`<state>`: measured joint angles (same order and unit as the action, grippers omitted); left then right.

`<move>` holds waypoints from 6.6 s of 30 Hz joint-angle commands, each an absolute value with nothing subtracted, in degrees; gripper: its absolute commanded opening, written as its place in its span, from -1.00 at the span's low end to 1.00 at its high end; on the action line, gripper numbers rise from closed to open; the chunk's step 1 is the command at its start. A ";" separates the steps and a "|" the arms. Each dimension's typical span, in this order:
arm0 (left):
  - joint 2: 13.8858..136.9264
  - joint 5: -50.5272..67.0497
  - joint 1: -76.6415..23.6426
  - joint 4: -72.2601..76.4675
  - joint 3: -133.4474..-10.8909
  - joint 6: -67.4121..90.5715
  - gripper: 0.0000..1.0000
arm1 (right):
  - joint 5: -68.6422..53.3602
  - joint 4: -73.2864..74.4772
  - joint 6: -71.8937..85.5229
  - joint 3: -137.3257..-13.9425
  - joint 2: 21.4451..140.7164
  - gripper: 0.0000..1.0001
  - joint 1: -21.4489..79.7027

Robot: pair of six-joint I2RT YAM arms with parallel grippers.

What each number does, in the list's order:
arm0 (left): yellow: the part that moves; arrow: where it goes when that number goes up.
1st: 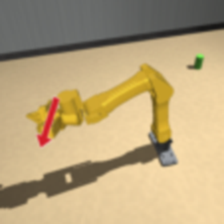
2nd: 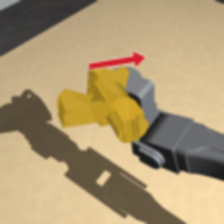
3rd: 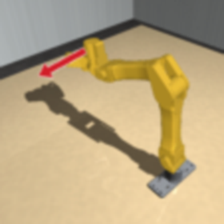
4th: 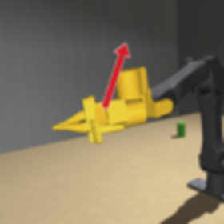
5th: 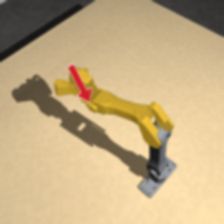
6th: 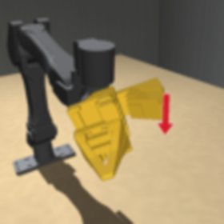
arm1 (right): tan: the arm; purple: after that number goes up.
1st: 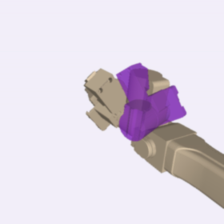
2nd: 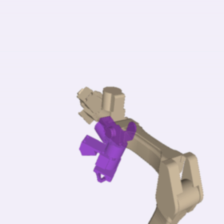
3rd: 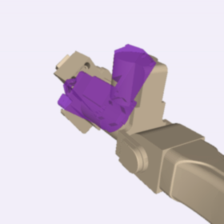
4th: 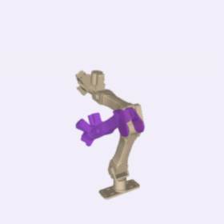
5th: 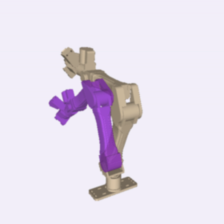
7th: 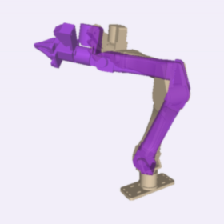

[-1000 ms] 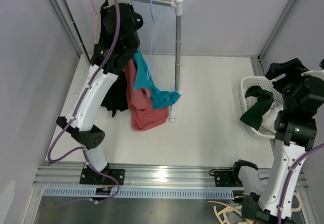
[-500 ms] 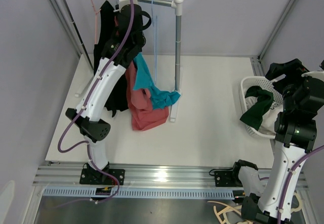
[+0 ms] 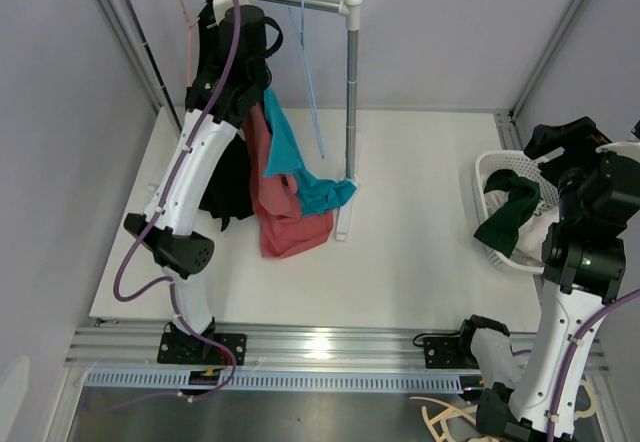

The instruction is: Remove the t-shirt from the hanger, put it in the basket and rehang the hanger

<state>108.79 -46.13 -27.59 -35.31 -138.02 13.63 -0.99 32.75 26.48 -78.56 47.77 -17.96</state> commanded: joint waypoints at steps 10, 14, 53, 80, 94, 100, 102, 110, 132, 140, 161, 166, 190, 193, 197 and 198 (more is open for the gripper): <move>108.81 -41.75 -25.58 -38.14 -138.87 17.93 -0.42 | -2.37 31.99 26.72 -77.78 46.85 0.59 -17.75; 108.46 -42.01 -25.66 -37.79 -139.30 17.05 -0.42 | -2.64 31.99 26.89 -77.61 46.85 0.59 -17.75; 95.81 -37.36 -23.99 -29.79 -138.78 7.19 -0.99 | -8.53 29.97 26.98 -77.08 47.20 0.61 -16.52; 72.07 -65.39 -46.49 -41.79 -109.70 17.70 -0.99 | -28.15 19.88 20.66 -73.76 49.40 0.64 19.83; 81.72 -64.95 -46.49 -55.96 -113.08 35.03 -0.99 | -0.97 1.26 10.81 -59.60 55.36 0.62 61.96; 89.82 -65.48 -46.49 -70.48 -124.80 44.20 -0.99 | 7.80 -12.54 9.67 -51.79 57.83 0.62 66.35; 89.13 -65.22 -46.49 -69.88 -123.40 44.56 -0.99 | 9.75 -16.76 8.88 -50.19 58.79 0.62 67.14; 87.01 -65.30 -46.49 -66.45 -120.50 43.07 -0.99 | 10.03 -20.66 8.62 -50.00 63.98 0.34 67.85; 86.66 -65.57 -41.67 -52.13 -116.28 30.43 -0.99 | 13.26 -4.85 11.78 -52.12 57.41 -1.00 74.96; 89.38 -63.37 -35.60 -42.20 -117.51 21.63 -0.99 | 22.22 2.63 14.67 -47.82 50.37 -1.00 82.35; 90.45 -57.04 -32.95 -44.73 -127.80 17.92 -0.99 | 28.66 4.85 17.50 -42.18 45.96 -1.00 85.52; 86.58 -61.35 -38.40 -44.02 -124.19 15.47 -0.99 | 23.30 1.76 14.16 -47.01 52.98 -1.00 81.04; 53.62 -47.37 -45.44 -54.15 -100.02 25.49 -0.98 | 22.57 18.18 15.73 -58.95 45.63 -1.00 55.39; 52.47 -47.55 -44.57 -51.43 -98.00 24.00 -0.99 | 28.27 18.73 13.81 -64.48 42.98 -1.00 50.99; 53.08 -44.92 -41.84 -50.45 -98.96 23.12 -0.99 | 36.46 6.64 6.18 -70.57 44.56 -1.00 49.40; 53.35 -44.39 -41.31 -50.45 -100.01 23.12 -0.98 | 37.78 2.59 1.63 -71.27 45.08 -1.00 49.39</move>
